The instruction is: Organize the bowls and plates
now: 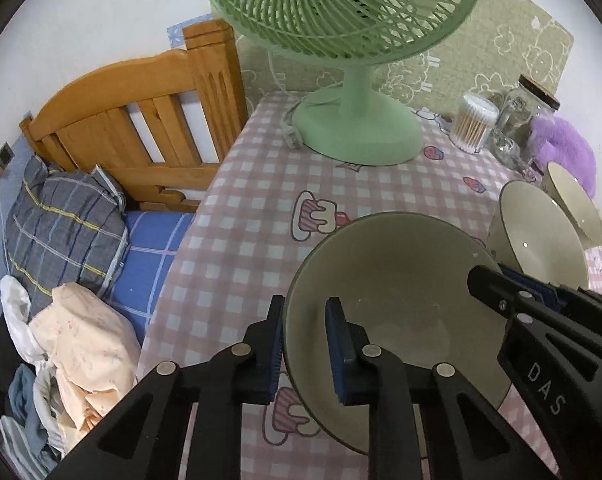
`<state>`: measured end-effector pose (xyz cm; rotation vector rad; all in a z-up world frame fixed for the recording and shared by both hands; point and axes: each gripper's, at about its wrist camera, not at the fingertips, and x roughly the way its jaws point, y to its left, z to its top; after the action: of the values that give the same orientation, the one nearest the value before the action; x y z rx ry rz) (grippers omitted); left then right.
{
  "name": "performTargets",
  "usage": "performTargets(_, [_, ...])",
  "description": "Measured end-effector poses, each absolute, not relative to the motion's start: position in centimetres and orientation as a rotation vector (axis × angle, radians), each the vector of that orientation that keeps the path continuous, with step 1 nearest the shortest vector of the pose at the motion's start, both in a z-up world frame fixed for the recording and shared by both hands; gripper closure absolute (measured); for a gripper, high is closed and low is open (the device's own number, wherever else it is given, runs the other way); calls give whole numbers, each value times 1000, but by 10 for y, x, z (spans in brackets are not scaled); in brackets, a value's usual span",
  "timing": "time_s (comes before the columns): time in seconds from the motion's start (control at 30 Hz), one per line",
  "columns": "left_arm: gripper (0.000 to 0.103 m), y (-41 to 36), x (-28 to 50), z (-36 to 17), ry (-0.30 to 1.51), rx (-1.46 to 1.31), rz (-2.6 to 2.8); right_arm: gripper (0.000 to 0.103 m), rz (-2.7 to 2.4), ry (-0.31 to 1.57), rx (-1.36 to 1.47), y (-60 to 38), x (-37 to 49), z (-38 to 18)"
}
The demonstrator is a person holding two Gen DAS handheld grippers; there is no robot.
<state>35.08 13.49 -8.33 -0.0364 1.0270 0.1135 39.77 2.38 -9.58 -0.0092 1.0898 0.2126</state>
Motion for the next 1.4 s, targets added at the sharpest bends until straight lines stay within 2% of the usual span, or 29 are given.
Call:
performTargets(0.67, [85, 127, 334, -71, 1050, -29, 94, 88, 182, 1076, -52, 23, 377, -81])
performTargets(1.4, [85, 58, 242, -12, 975, 48, -125, 88, -22, 990, 50, -51, 253, -13])
